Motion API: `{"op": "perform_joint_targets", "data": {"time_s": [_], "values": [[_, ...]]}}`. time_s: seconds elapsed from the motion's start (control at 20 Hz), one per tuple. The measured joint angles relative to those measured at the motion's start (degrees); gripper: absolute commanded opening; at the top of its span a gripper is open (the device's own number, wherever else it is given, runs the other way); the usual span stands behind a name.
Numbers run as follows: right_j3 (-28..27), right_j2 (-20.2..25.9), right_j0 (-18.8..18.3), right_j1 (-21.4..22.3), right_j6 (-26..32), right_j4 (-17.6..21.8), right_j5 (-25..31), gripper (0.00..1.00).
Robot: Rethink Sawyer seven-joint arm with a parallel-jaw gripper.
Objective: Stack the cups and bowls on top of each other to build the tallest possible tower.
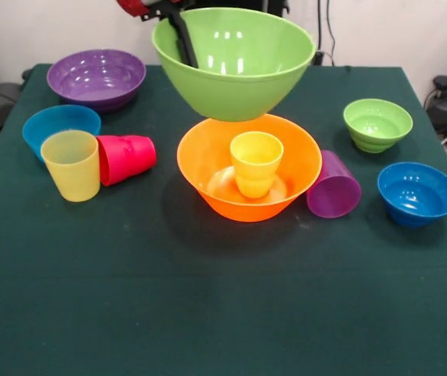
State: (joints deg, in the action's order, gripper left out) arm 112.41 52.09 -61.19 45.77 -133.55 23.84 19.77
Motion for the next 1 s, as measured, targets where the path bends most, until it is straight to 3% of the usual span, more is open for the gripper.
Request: {"op": "perform_joint_targets", "data": {"time_s": [1.0], "values": [[0.48,-0.27,-2.52,-6.87,0.00,3.22,-0.30,0.00]]}}
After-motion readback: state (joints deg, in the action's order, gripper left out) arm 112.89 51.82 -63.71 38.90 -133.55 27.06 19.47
